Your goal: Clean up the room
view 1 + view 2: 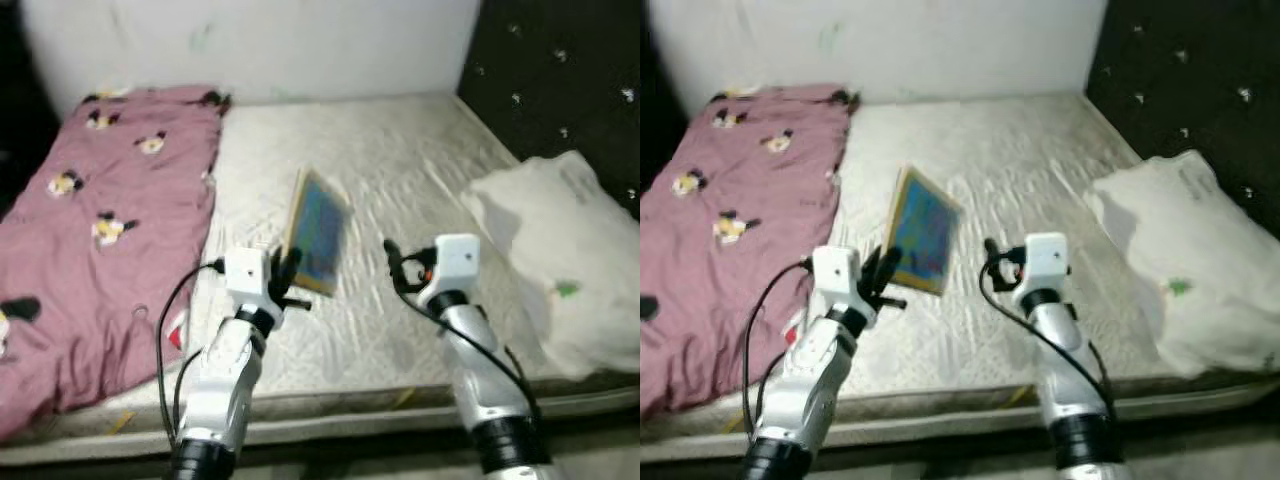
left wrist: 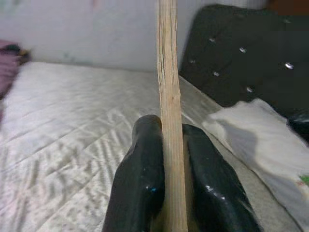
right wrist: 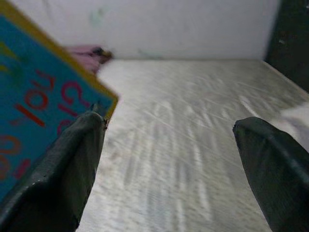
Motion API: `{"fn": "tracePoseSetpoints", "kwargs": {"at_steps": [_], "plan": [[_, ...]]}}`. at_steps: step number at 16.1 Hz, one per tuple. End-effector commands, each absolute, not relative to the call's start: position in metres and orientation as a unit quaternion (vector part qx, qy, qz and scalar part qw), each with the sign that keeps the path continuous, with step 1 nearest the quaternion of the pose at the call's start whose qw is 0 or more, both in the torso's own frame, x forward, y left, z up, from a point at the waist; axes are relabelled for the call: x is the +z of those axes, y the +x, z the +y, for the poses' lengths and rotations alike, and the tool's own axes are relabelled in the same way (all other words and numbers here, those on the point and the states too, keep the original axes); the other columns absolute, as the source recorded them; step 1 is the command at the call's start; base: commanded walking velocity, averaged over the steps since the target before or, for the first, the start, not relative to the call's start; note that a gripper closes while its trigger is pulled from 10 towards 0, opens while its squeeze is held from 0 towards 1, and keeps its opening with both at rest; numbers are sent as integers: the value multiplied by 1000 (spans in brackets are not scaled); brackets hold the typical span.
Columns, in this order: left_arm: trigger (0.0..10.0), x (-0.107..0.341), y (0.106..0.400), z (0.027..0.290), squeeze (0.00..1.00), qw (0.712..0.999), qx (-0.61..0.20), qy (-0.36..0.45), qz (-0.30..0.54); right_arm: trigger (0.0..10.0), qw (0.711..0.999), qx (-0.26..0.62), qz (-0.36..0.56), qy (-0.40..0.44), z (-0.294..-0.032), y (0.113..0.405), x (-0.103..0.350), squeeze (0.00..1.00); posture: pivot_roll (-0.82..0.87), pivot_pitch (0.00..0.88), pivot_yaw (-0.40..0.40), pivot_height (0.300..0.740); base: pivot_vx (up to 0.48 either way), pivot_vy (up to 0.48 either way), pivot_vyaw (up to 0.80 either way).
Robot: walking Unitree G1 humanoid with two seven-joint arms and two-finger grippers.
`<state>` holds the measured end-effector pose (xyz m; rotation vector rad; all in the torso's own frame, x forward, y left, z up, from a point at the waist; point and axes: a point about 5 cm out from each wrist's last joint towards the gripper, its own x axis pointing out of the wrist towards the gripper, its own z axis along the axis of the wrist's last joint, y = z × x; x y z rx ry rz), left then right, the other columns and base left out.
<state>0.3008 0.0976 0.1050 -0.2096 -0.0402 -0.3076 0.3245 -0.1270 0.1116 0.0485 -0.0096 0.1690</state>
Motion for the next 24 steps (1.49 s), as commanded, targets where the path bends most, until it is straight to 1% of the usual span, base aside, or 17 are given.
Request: {"fn": "tracePoseSetpoints", "kwargs": {"at_steps": [1,4,5,8,13,20,24], "plan": [[10000,110,302,108,0,985,-132,-101,-38,10000,994,103,-11,22,-117,326,115,0,-39,0,22,740,0,0,0],[10000,110,302,108,0,986,-127,-103,-37,10000,994,105,-14,21,-116,324,113,0,-41,0,24,740,0,0,0],[10000,111,302,108,0,986,-126,-104,-37,10000,993,112,-20,9,-114,323,114,0,-41,0,24,740,0,0,800],[10000,110,303,107,0,986,-124,-108,-32,10000,994,110,-20,9,-113,324,114,0,-42,0,22,740,0,-393,769],[10000,109,303,106,0,986,-125,-107,-30,10000,995,97,-13,4,-120,325,110,0,-43,0,21,740,0,-435,0],[10000,110,303,104,0,986,-129,-105,-32,10000,995,94,-11,3,-121,323,108,0,-45,0,22,740,0,-421,0],[10000,112,301,101,0,983,-140,-111,-44,10000,996,90,-5,-6,-130,318,103,0,-47,0,22,740,0,0,0]]}}
